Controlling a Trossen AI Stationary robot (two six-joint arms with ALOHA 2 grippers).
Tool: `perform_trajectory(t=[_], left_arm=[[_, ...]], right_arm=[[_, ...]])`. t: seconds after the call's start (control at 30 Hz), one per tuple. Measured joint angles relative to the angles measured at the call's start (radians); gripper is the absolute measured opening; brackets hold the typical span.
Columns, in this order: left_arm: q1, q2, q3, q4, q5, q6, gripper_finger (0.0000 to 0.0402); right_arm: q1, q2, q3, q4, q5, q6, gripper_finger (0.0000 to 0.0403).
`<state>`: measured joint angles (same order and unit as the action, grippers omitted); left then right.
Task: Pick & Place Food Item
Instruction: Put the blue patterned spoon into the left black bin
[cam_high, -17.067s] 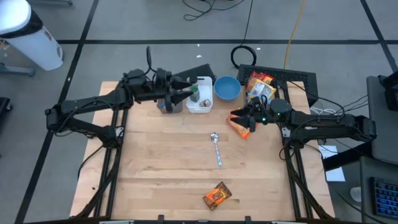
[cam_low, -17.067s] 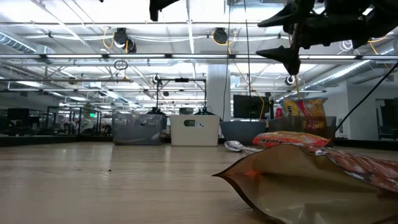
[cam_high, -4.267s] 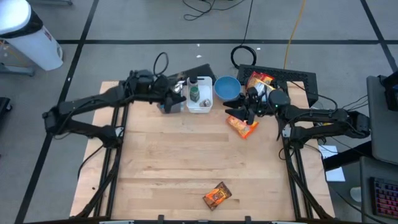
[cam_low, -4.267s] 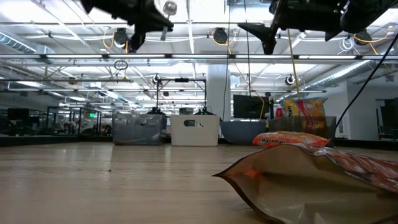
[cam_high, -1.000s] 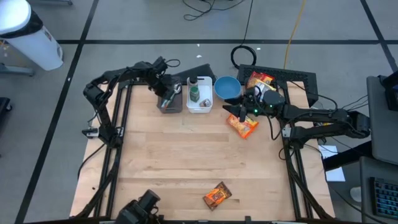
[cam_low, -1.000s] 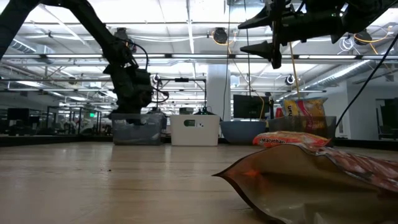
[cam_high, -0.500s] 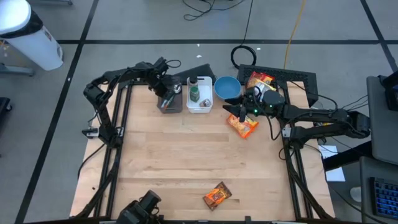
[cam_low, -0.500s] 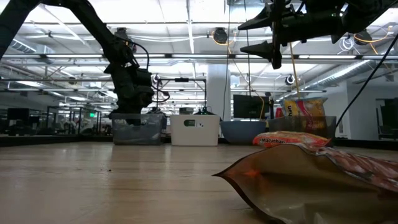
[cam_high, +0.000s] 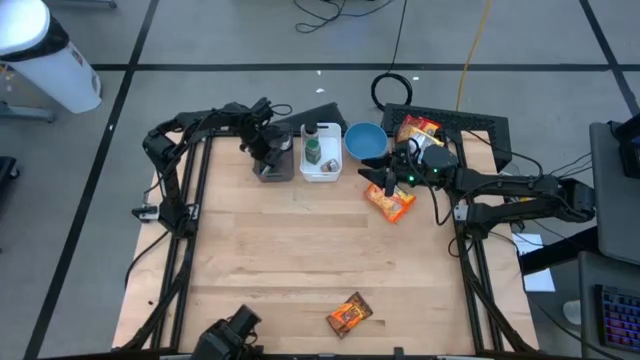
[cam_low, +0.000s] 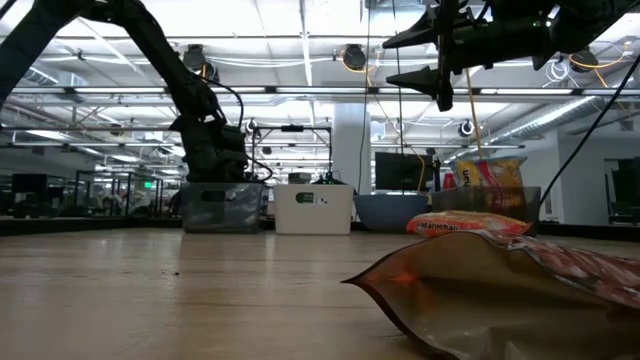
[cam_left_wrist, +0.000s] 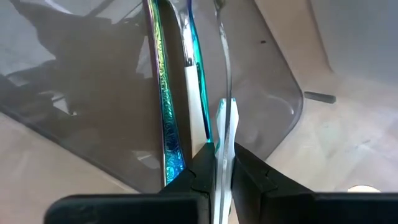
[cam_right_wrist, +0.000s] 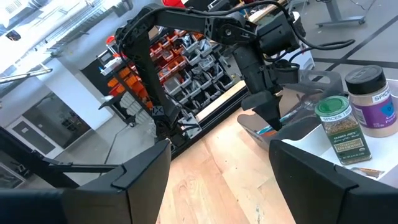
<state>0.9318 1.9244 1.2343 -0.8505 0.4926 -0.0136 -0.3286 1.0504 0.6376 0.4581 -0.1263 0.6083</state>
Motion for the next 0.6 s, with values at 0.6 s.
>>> perform_trajectory(t=[0.6], left_arm=[[0.004,0.000,0.000,0.003,-0.001,-0.019,0.0070]], right_arm=[[0.000,0.037,0.000,0.000,-0.004,0.024,0.0265]])
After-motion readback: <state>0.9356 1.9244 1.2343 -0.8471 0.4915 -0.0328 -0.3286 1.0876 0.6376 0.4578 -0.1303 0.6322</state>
